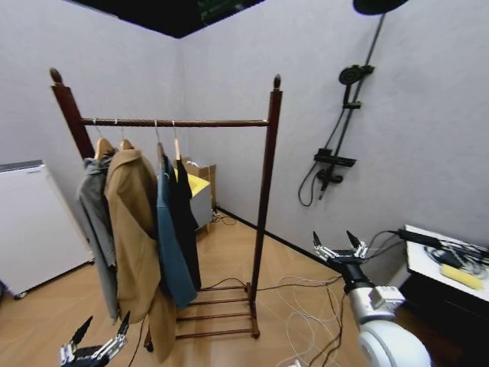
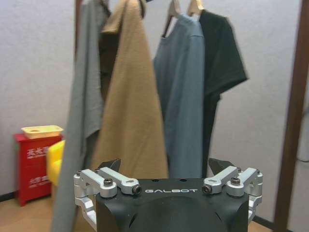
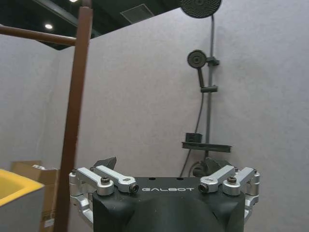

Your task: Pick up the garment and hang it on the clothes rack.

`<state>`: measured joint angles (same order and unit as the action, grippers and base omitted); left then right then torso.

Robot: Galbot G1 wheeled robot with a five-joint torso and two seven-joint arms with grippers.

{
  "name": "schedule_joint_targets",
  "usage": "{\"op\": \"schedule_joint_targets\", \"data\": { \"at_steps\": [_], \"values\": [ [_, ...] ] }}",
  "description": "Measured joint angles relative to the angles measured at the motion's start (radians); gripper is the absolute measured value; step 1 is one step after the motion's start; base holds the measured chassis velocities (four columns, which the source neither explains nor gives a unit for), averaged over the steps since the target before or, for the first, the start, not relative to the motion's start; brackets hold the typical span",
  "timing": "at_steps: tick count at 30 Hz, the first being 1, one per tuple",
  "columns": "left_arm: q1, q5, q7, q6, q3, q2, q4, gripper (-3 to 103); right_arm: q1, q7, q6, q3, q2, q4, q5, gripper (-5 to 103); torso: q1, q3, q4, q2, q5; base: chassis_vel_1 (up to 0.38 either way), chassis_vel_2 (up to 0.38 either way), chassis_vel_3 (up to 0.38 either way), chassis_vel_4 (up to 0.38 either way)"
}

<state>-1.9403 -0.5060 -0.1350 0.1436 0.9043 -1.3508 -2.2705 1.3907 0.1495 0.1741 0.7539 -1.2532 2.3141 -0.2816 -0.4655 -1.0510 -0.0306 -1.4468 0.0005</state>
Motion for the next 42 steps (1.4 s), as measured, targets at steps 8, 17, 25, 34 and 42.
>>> {"op": "schedule_joint_targets", "data": {
  "at_steps": [8, 17, 25, 34, 42],
  "values": [
    [0.000, 0.000, 0.000, 0.000, 0.000, 0.000, 0.000, 100, 0.000, 0.001, 0.000, -0.003, -0.001, 0.016, 0.000, 100, 0.000, 0.000, 0.0000, 0.000, -0.0013, 0.077, -0.323, -0.326, 0.082],
    [0.000, 0.000, 0.000, 0.000, 0.000, 0.000, 0.000, 100, 0.008, -0.042, -0.061, -0.004, 0.002, -0.001, 0.003, 100, 0.001, 0.000, 0.0000, -0.001, -0.0004, 0.070, -0.288, -0.328, 0.067],
    [0.000, 0.000, 0.000, 0.000, 0.000, 0.000, 0.000, 100, 0.007, -0.049, -0.087, -0.008, 0.015, -0.015, 0.001, 100, -0.001, 0.000, 0.0001, 0.000, -0.0005, -0.145, -0.120, -0.121, -0.134],
    [0.000, 0.000, 0.000, 0.000, 0.000, 0.000, 0.000, 100, 0.010, -0.041, -0.097, -0.007, 0.021, -0.019, -0.001, 100, 0.000, 0.000, 0.0001, 0.000, -0.0002, -0.131, -0.090, -0.113, -0.147],
    [0.000, 0.000, 0.000, 0.000, 0.000, 0.000, 0.000, 100, 0.006, -0.038, -0.097, -0.001, 0.017, -0.016, 0.000, 100, 0.000, 0.000, 0.0001, 0.000, -0.0003, -0.077, -0.170, -0.162, -0.087]
  ]
}}
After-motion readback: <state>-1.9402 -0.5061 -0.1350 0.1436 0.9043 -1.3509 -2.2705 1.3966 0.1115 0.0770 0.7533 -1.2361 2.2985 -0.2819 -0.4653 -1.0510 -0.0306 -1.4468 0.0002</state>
